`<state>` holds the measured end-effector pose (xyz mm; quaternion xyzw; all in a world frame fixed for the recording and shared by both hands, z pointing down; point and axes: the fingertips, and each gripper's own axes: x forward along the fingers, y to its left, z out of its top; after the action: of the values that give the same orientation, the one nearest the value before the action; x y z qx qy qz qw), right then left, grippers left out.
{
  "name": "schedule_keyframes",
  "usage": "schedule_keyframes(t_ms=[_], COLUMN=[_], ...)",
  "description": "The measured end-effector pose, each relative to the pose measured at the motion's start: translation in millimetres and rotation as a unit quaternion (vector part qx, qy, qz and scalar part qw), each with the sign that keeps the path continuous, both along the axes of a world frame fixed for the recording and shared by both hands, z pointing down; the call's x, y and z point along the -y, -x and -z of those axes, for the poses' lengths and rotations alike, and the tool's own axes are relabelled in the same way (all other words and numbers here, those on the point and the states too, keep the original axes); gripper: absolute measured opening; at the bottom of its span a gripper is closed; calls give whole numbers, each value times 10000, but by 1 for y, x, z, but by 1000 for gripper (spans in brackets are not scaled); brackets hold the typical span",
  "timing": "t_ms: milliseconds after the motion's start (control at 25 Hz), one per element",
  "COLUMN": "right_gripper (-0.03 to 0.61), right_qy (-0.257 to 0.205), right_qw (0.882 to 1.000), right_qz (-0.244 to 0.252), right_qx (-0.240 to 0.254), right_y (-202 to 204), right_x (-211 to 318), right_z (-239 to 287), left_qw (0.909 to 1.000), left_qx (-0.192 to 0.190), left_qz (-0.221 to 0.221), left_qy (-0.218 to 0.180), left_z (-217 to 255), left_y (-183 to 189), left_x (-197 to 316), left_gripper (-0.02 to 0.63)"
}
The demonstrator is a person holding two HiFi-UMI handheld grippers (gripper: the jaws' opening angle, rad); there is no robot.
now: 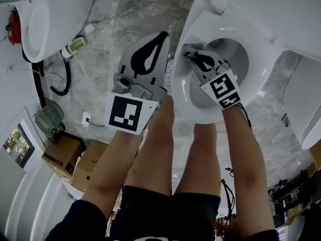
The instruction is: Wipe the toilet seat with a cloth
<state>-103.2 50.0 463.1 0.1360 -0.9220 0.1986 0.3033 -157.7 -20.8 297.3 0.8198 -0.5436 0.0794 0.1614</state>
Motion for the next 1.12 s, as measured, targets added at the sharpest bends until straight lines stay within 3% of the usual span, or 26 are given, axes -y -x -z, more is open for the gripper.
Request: schedule_keyframes(t_ms=[80,200,320,400,480,600,720,880,960,1040,1120], right_gripper=[28,28,28,28,28,28,28,28,28,26,28], right_qy=[260,670,1023,1231,1377,1362,1022,497,455,499,520], right_qw=[9992,9905,9670,9522,9516,9714,9889,9956,9944,9886,9754], right_qz=[242,1190,2335,2791,2739,1943,1031,330,534,1203,2049], right_qx=[176,156,-34,-143,-227,-94,329,726,786,752,620], right_y=[2,-4,-25,-42,-47,-25,11,46,49,42,28], right_x=[-23,-93,-171,-207,-214,-179,-119,-61,-69,-104,-152], right_z=[1,-3,-5,-4,-4,-5,2,15,16,14,13], left_qw=[10000,10000,10000,10000,10000,10000,10000,10000,10000,10000,9999], left_qx=[-3,12,10,3,-6,-33,-38,17,39,79,110], left_qz=[11,16,23,34,40,48,35,2,0,-29,-37], left_qy=[-8,-22,-55,-54,-42,-33,5,2,-9,-8,-10], left_z=[2,4,5,7,7,5,1,2,4,5,5], left_y=[1,3,3,2,2,-1,-8,-12,-11,-11,-10], left_x=[-1,-2,-1,-2,-4,-9,-14,-18,-19,-20,-21], left_gripper=[20,20,20,20,20,20,20,20,20,20,20])
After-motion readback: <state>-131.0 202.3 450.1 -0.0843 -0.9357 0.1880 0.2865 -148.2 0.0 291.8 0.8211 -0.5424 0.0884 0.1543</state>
